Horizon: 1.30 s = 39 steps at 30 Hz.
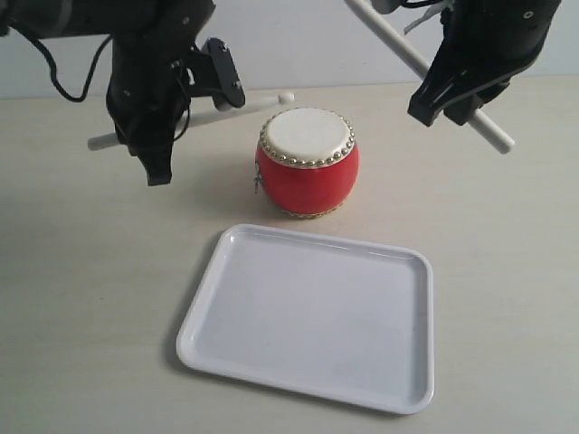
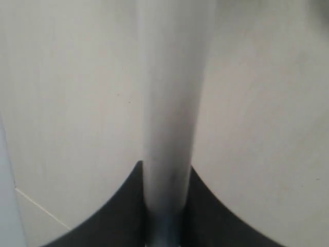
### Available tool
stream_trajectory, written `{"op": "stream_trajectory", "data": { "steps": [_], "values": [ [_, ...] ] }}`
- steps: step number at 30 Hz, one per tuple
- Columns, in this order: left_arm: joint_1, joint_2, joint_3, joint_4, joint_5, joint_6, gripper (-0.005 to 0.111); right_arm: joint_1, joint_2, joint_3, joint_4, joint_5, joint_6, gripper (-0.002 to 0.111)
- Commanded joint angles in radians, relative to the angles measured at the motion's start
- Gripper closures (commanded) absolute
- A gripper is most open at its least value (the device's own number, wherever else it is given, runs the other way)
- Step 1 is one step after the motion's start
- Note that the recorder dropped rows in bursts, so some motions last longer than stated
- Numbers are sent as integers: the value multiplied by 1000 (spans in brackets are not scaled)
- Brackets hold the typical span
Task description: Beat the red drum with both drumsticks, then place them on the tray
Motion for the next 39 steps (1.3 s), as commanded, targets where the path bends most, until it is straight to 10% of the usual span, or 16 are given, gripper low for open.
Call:
{"op": "stream_trajectory", "data": {
  "steps": [1,13,39],
  "values": [
    [-2,-89,-7,-37,16,-17,107,-1,90,3,60,-4,-28,108],
    [-2,-208,-3,-94,16,-47,107,-1,357,55,-101,-4,85,108],
    [-2,111,-42,19,16,-45,107,-1,-90,53,-133,-4,84,108]
  ]
}}
